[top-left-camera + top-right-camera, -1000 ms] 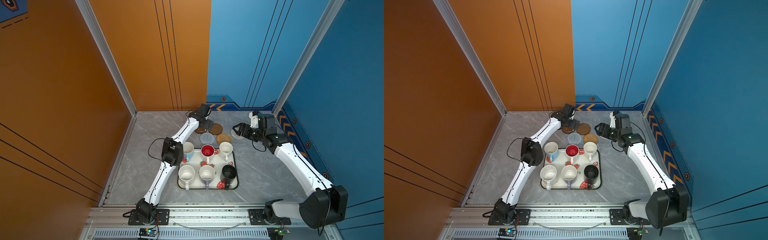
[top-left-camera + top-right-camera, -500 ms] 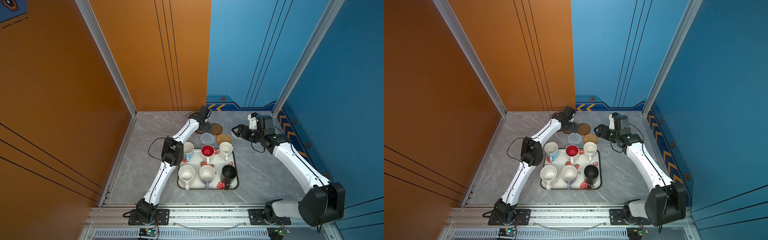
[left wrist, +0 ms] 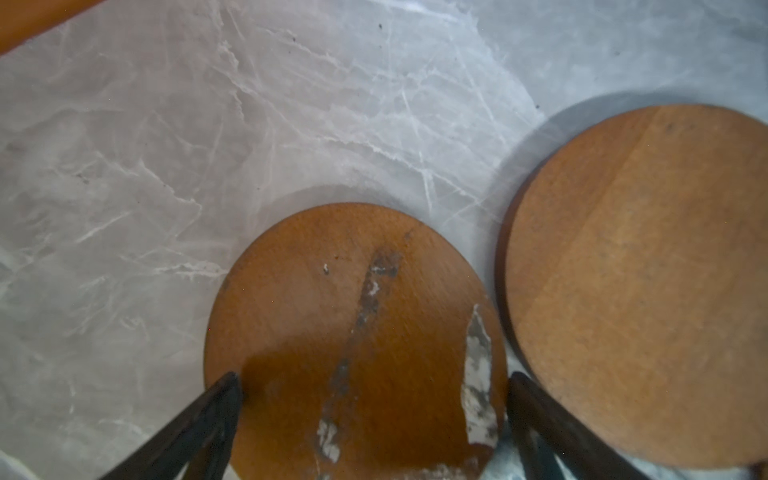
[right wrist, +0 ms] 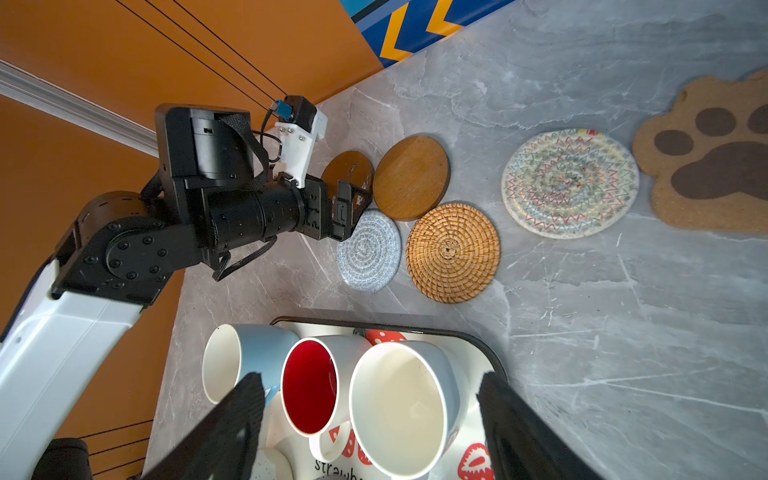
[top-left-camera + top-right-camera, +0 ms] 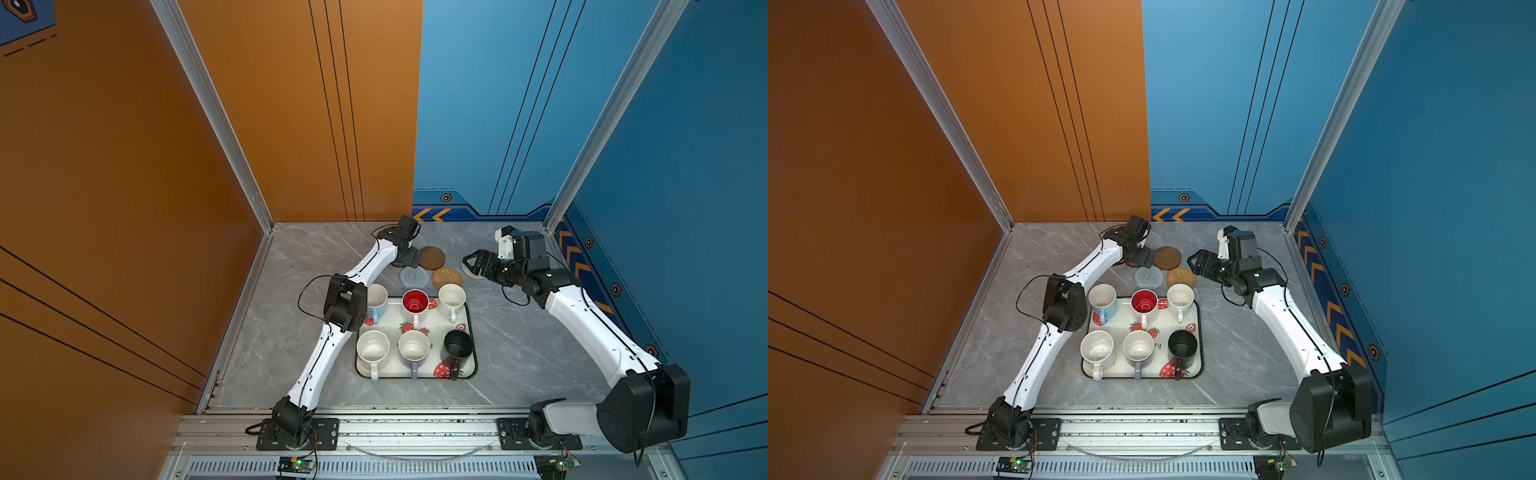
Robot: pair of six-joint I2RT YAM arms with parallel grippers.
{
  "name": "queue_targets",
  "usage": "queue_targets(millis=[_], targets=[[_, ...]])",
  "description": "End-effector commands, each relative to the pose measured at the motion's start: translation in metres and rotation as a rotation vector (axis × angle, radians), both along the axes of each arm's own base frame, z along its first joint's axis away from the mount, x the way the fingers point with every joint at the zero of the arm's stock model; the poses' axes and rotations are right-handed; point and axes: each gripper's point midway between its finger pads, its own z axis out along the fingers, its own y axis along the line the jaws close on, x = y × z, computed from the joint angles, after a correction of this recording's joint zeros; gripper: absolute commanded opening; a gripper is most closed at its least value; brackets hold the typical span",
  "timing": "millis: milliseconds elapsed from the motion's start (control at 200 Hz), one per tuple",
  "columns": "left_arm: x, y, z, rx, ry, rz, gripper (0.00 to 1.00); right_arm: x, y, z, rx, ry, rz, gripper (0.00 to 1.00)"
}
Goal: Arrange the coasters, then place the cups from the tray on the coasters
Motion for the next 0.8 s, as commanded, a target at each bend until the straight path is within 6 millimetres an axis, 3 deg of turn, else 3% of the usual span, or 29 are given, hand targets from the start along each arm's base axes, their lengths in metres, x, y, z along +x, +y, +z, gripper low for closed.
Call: queue_targets(millis=[0, 230, 796], targets=[[0.0, 0.008, -0.017, 0.021, 0.024, 0.021, 1.0, -0.002, 0.003, -0.004, 0.015, 0.014, 0.006, 0.8], [0.001, 0.025, -0.02, 0.03, 0.046, 0.078, 0.99, -0.001, 0.004, -0.004, 0.018, 0.016, 0.01, 0.8], [-0.029, 0.09, -0.036, 0.072, 0.235, 0.244, 0.94, 0.001, 0.009, -0.004, 0.038, 0.018, 0.024, 0.8]])
